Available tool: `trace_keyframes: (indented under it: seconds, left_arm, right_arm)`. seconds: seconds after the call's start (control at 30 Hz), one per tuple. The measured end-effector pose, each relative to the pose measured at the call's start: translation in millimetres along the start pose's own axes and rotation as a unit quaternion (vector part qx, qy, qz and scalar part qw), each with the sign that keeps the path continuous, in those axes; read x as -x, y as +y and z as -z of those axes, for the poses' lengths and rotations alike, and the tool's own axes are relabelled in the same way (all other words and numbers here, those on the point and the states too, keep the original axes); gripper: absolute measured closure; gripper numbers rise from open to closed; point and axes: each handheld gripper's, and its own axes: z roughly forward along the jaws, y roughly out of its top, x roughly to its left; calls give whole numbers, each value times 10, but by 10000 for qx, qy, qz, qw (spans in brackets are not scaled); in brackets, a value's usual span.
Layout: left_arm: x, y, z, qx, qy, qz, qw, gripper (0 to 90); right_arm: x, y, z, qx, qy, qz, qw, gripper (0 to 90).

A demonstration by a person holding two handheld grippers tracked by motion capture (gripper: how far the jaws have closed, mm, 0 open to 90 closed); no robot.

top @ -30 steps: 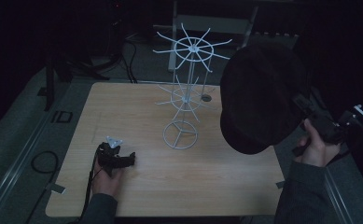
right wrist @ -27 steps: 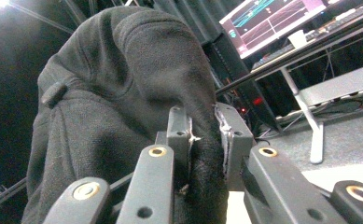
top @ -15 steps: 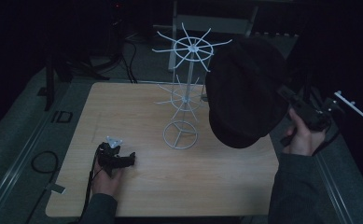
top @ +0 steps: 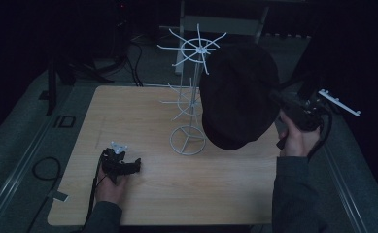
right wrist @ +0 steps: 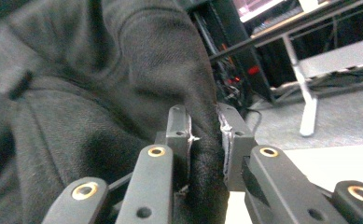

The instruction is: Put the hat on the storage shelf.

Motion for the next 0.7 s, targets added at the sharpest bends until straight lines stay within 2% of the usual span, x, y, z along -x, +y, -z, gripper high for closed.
trace_keyframes:
  seconds: [0.13,0.37,0.47,0.6,0.7]
  left_arm:
    - [1,0,0,1,-3,5,10000,91]
    - [1,0,1,0,0,7,10000,91]
    - [3,0,-1,10,6,19,10000,90]
    - [2,0,0,1,0,12,10000,91]
    - [1,0,0,0,-3,12,10000,91]
  right_arm:
    - [0,-56,-69,-186,-248,184,9994,772]
    - [-28,-74,-145,-461,-445,429,9970,739]
    - [-21,-78,-148,-495,-450,435,9968,711]
    - [31,-89,-134,-419,-477,360,9973,626]
    - [38,-91,-127,-497,-483,366,9969,600]
